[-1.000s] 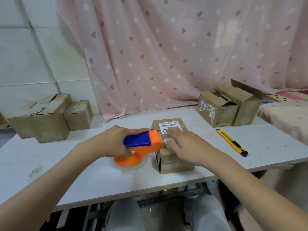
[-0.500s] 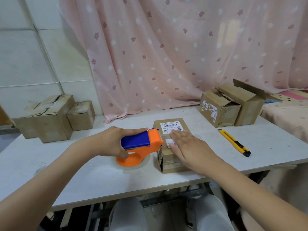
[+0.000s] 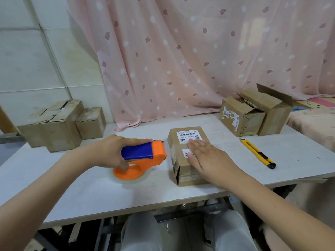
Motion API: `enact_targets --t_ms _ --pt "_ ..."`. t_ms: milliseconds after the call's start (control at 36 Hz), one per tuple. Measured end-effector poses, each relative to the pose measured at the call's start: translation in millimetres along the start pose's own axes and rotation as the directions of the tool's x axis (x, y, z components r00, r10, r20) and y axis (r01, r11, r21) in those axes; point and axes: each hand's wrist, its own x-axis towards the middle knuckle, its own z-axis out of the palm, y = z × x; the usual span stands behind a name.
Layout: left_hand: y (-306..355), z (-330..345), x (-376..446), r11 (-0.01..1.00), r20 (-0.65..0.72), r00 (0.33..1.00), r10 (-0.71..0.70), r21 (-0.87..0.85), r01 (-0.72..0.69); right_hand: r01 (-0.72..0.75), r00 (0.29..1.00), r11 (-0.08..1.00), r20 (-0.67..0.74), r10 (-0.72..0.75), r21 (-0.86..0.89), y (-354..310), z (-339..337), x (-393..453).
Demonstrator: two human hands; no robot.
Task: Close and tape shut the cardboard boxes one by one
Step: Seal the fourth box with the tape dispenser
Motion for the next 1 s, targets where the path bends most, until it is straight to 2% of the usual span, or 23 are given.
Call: enact_targets --t_ms 83,167,278,333,389,472,583,722,833,917,1000 --pt "-9 0 -12 0.999 -0.006 1.0 -0.028 -0.034 0.028 -0.022 1.0 0.999 0.019 0.022 0.03 -4 -2 1" --pt "-8 2 -13 0.999 -0.024 0.999 -0.037 0.005 0.037 -0.072 0.997 0.994 0.029 0.07 0.085 -12 -11 3" --pt "-3 1 -11 0.999 -0.025 0.999 -0.039 0.015 0.04 -0.23 0.973 0.973 0.029 0.23 0.024 -26 -25 15" --pt "-1 1 -12 0.999 -0.025 0.999 -0.036 0.011 0.036 -0.382 0.921 0.923 0.094 0.377 0.045 -37 -32 27" --pt "1 0 -13 0.999 -0.028 0.999 -0.041 0.022 0.041 -0.518 0.846 0.849 0.216 0.488 0.108 -47 -36 44" --pt "1 0 -14 0.999 -0.022 0.999 -0.049 0.008 0.05 -0.641 0.742 0.752 0.373 0.557 0.153 -54 -39 63" --pt "1 1 -13 0.999 -0.025 0.999 -0.045 -0.001 0.045 -0.708 0.662 0.701 0.419 0.621 0.08 -52 -36 77" --pt "1 4 -8 0.999 -0.029 0.999 -0.038 0.011 0.039 -0.71 0.6 0.702 0.481 0.64 -0.048 -56 -31 98" --pt "1 4 -7 0.999 -0.035 0.999 -0.033 0.028 0.034 -0.516 0.707 0.849 0.505 0.496 -0.112 -63 -61 86" --pt "2 3 -6 0.999 -0.022 0.999 -0.038 0.025 0.038 -0.404 0.79 0.91 0.466 0.398 -0.092 -64 -79 74" --pt "4 3 -5 0.999 -0.023 0.999 -0.034 0.029 0.034 -0.361 0.801 0.93 0.491 0.344 -0.063 -59 -85 74"
